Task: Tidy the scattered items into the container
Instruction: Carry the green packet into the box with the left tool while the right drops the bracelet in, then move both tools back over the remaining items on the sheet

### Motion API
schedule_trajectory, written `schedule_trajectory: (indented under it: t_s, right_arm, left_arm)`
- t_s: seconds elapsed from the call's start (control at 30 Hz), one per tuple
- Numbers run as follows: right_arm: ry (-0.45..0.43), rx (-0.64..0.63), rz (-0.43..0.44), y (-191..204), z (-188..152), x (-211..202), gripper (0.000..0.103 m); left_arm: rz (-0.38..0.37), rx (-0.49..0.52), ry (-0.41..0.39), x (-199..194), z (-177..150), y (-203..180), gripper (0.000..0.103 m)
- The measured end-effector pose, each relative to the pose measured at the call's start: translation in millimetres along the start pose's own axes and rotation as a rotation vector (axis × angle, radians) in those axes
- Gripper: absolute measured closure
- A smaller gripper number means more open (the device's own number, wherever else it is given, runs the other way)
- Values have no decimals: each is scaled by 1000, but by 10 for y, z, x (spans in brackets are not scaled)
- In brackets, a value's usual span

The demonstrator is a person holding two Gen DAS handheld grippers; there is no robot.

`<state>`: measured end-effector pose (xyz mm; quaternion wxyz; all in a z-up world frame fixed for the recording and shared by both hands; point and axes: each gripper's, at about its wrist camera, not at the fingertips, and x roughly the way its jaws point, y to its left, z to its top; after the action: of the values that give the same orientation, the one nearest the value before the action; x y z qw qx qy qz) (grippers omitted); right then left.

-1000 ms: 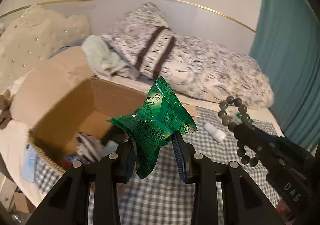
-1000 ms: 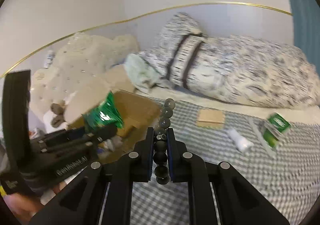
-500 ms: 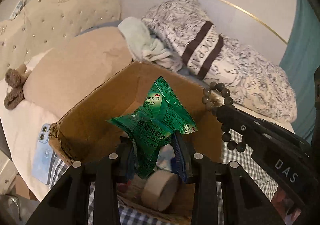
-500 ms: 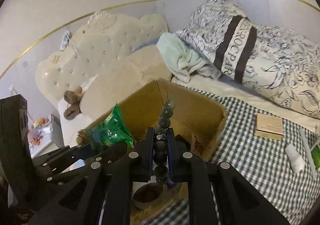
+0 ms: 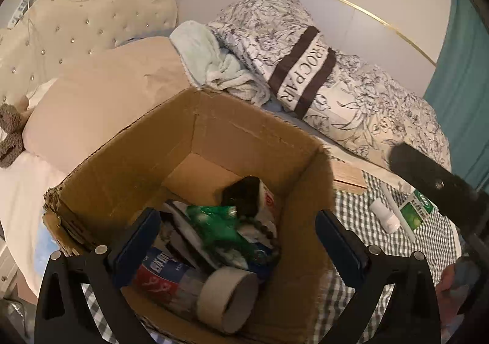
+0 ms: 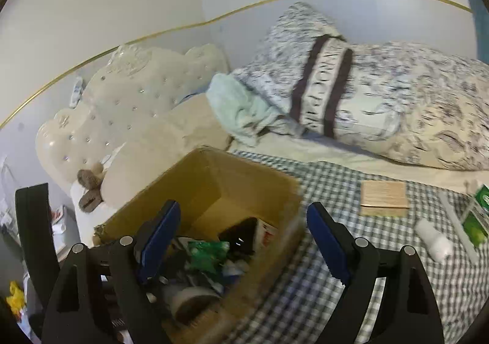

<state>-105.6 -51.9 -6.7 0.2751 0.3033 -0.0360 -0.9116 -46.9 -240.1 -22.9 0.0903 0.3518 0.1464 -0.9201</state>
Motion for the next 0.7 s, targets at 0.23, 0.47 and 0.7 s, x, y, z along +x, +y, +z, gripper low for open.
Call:
schedule_trajectory:
  t_s: [0.23,0.47,0.7]
  right_arm:
    - [-46,43,-136,-615,-240,-639,18]
    - [-63,91,-297,-1448,-579,-1318,18]
    - [-53,159,-388,-2139,-735,-1763,18]
  left_arm:
    - [-4,63,-19,-255,-56,-468,0]
    - [-50,119,-12,-428,-284,-1112,0]
    - [-143,151,64,-291,-602,-1788,0]
